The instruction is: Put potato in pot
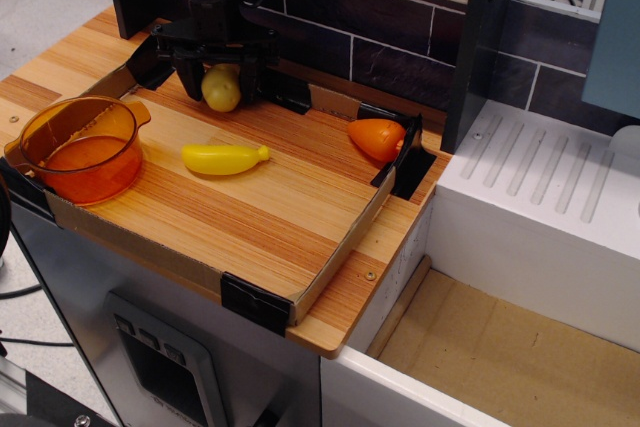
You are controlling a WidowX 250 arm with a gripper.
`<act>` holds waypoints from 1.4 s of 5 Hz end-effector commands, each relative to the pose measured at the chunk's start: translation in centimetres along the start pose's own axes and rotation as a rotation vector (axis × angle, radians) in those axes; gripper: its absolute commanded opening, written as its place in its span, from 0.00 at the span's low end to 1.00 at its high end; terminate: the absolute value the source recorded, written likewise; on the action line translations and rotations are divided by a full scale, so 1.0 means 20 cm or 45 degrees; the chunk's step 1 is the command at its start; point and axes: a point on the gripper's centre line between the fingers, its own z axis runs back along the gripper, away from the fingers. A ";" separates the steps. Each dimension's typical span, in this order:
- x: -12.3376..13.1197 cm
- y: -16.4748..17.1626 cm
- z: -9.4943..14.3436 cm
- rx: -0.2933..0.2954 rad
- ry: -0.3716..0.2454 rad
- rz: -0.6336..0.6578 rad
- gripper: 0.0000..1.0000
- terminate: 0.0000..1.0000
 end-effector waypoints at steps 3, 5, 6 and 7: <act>-0.02 0.24 0.62 -0.263 -0.041 0.097 0.00 0.00; -0.10 0.50 0.54 -0.185 0.059 -0.054 0.00 0.00; -0.17 0.57 0.50 -0.192 0.059 -0.122 0.00 0.00; -0.25 0.57 0.41 -0.157 0.042 -0.198 0.00 0.00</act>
